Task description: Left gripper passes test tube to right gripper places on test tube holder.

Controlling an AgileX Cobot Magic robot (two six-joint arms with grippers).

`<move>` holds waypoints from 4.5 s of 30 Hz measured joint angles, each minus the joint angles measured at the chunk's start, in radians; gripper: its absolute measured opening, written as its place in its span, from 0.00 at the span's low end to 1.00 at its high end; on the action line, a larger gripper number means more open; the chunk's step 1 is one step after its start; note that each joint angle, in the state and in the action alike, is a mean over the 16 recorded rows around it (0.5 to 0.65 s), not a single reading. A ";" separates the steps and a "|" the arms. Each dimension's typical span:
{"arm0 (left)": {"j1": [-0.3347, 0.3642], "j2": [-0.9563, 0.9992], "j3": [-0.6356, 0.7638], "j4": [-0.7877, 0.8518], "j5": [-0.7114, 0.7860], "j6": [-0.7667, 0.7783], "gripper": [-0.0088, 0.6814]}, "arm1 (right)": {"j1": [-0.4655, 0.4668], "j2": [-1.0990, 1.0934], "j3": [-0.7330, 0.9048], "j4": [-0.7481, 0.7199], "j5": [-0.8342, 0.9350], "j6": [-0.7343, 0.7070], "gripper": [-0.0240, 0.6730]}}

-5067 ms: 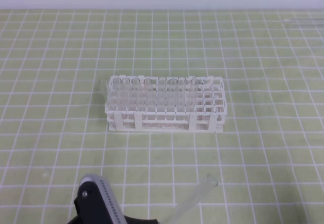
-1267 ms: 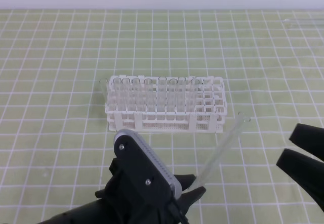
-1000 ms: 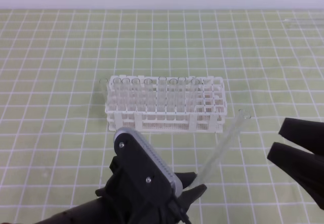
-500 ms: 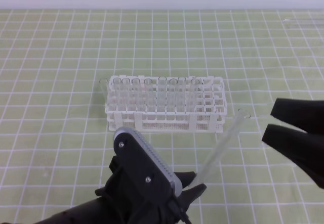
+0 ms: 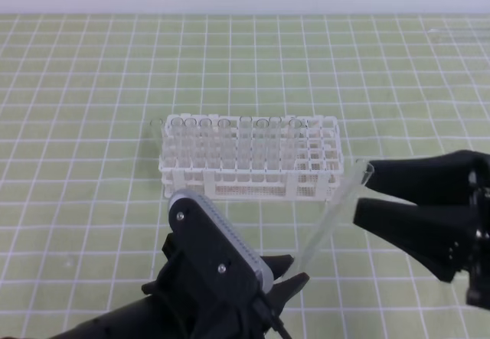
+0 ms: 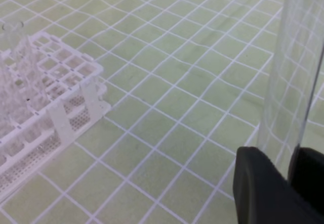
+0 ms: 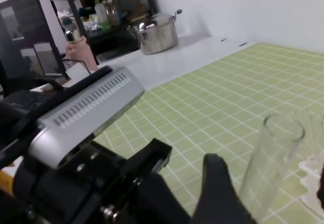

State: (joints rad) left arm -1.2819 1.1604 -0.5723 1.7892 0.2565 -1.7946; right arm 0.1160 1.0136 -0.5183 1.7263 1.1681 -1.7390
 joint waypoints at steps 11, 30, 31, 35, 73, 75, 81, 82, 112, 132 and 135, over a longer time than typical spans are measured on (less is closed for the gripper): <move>0.000 0.000 0.000 0.000 0.041 -0.023 0.06 | 0.070 0.100 -0.075 0.002 -0.030 -0.024 0.55; 0.000 0.000 -0.001 0.000 0.138 -0.121 0.06 | 0.094 0.157 -0.139 0.004 -0.055 -0.046 0.44; 0.000 0.000 -0.002 0.000 0.138 -0.122 0.06 | 0.094 0.162 -0.146 0.004 -0.056 -0.044 0.44; 0.000 0.000 -0.006 0.000 0.144 -0.124 0.06 | 0.094 0.187 -0.169 0.004 -0.046 -0.036 0.44; 0.000 0.000 -0.027 0.000 0.197 -0.132 0.06 | 0.096 0.298 -0.306 0.005 0.030 0.004 0.43; 0.000 0.001 -0.031 0.000 0.199 -0.132 0.06 | 0.096 0.298 -0.306 0.005 0.030 0.004 0.43; 0.000 0.006 -0.042 -0.012 0.201 -0.138 0.08 | 0.100 0.298 -0.307 0.005 0.030 0.005 0.45; 0.000 0.008 -0.044 -0.016 0.201 -0.141 0.09 | 0.102 0.298 -0.307 0.005 0.030 0.005 0.45; 0.000 0.079 -0.073 -0.019 0.220 -0.215 0.10 | 0.165 0.318 -0.310 0.005 -0.053 0.006 0.53; 0.000 0.081 -0.092 -0.012 0.223 -0.215 0.09 | 0.165 0.357 -0.390 0.007 -0.005 0.006 0.52; 0.000 0.081 -0.092 -0.009 0.229 -0.214 0.08 | 0.167 0.359 -0.396 0.007 -0.003 0.006 0.49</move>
State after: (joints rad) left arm -1.2818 1.2416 -0.6645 1.7798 0.4850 -2.0090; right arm 0.2825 1.3730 -0.9147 1.7330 1.1650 -1.7330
